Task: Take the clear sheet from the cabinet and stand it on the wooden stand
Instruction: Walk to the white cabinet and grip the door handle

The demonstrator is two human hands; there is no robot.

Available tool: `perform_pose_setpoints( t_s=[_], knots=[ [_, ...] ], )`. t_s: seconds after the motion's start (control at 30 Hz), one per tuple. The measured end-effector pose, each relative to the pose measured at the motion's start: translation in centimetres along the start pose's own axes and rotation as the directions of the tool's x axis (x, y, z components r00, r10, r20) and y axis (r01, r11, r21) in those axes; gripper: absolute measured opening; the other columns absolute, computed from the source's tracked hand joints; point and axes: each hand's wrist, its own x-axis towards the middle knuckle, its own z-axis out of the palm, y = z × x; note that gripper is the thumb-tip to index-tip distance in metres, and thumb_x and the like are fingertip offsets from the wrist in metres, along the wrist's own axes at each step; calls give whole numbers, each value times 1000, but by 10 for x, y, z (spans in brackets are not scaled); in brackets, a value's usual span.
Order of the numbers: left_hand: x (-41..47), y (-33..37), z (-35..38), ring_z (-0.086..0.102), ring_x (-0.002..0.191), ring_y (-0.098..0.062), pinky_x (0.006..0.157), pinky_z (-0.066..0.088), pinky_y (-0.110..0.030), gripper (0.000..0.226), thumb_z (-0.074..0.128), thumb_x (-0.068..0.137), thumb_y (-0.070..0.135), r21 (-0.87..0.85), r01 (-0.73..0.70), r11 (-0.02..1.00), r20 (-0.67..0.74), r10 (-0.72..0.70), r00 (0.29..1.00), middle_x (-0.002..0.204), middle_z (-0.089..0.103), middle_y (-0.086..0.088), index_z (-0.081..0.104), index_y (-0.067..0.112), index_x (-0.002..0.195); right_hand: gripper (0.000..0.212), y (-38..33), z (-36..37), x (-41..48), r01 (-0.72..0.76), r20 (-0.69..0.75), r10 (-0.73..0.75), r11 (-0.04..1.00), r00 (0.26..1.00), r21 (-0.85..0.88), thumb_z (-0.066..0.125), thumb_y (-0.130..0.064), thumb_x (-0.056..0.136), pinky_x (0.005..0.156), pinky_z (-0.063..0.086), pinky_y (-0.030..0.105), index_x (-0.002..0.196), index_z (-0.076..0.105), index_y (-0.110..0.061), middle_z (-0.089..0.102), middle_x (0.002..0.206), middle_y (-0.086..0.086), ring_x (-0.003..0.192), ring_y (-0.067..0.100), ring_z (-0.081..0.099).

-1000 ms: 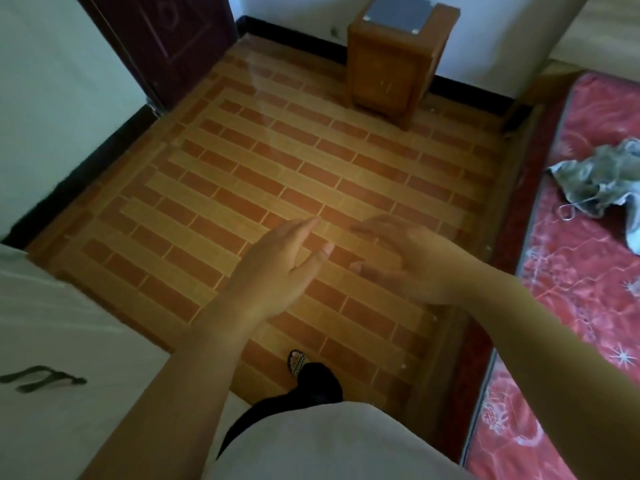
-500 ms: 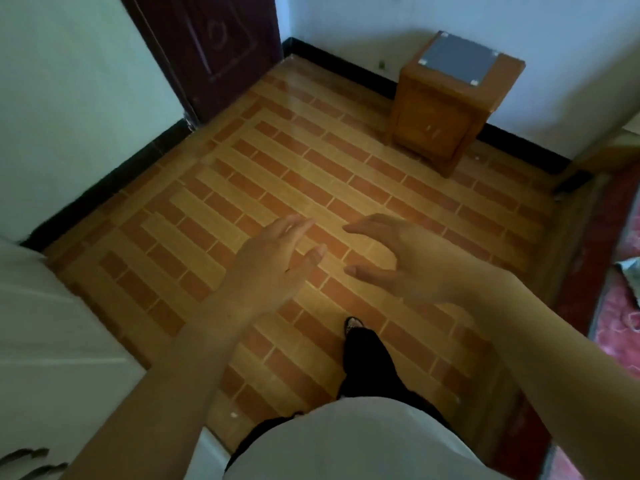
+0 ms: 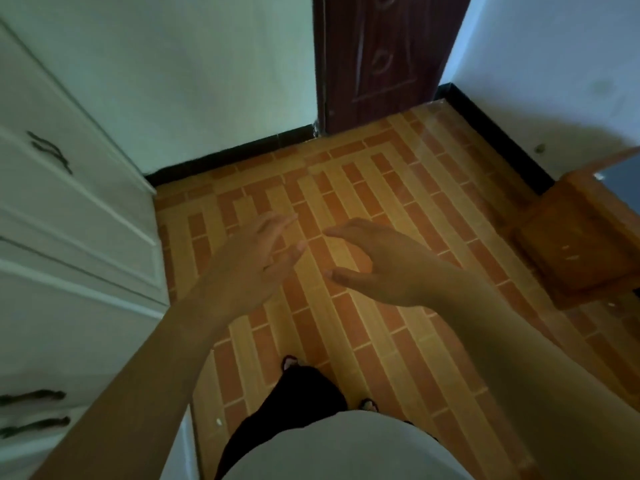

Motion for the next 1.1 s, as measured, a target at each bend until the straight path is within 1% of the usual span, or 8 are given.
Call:
perform_pose_setpoints(
  t_s=[0.1, 0.23, 0.37, 0.5, 0.77, 0.97, 1.03, 1.1],
  knots=[
    [26, -31, -20, 31, 131, -8, 105, 27, -32, 76, 17, 79, 73, -13, 73, 997, -44, -74, 996, 148, 29, 7, 28, 31, 141, 64, -5, -10, 57, 64, 40, -64, 998, 997, 11, 47, -60, 83, 102, 27, 28, 139, 26, -38, 30, 149, -8, 133, 11, 30],
    [68, -68, -52, 27, 135, -10, 110, 28, -44, 76, 17, 78, 74, -41, 118, 992, -97, -122, 988, 149, 29, 7, 26, 34, 141, 62, -14, -31, 131, 121, 32, -121, 993, 992, -3, 49, -58, 83, 95, 28, 23, 138, 28, -36, 34, 145, -11, 129, 8, 34],
    [104, -98, -94, 25, 136, -9, 111, 25, -45, 74, 17, 79, 73, -32, 147, 989, -142, -150, 978, 150, 28, 9, 27, 34, 141, 62, -30, -51, 203, 143, 56, -142, 989, 988, -18, 48, -60, 82, 102, 29, 29, 137, 28, -39, 31, 147, -12, 132, 9, 32],
    [132, -134, -131, 31, 134, -11, 109, 29, -43, 72, 18, 80, 69, -11, 156, 988, -201, -155, 967, 148, 33, 6, 30, 31, 140, 62, -49, -59, 266, 171, 80, -170, 985, 982, -17, 48, -59, 82, 99, 24, 26, 137, 28, -40, 29, 148, -13, 133, 10, 29],
    [177, -201, -168, 28, 135, -10, 110, 28, -44, 73, 17, 79, 71, -74, 302, 950, -239, -311, 920, 149, 31, 6, 28, 33, 141, 62, -69, -75, 379, 292, 187, -281, 956, 941, -30, 48, -58, 83, 103, 28, 30, 138, 28, -38, 33, 146, -12, 131, 10, 32],
    [231, -240, -200, 32, 132, -9, 109, 28, -42, 71, 16, 81, 68, -88, 381, 920, -316, -389, 865, 146, 35, 6, 31, 30, 139, 56, -75, -95, 481, 417, 223, -413, 908, 883, 28, 51, -53, 84, 92, 28, 18, 135, 36, -35, 42, 136, -13, 119, 2, 40],
    [251, -253, -211, 32, 133, -9, 109, 30, -43, 68, 18, 83, 67, -100, 430, 897, -337, -437, 834, 146, 34, 8, 30, 31, 140, 51, -79, -108, 517, 445, 275, -444, 893, 852, 65, 52, -48, 86, 89, 26, 17, 133, 36, -36, 42, 129, -16, 112, -2, 37],
    [271, -263, -223, 31, 133, -8, 110, 27, -38, 65, 22, 85, 63, -105, 478, 872, -356, -481, 801, 147, 33, 8, 29, 31, 141, 49, -83, -122, 550, 487, 320, -482, 871, 816, 68, 51, -44, 88, 87, 25, 13, 134, 35, -36, 42, 128, -16, 108, -5, 33]
  ],
)
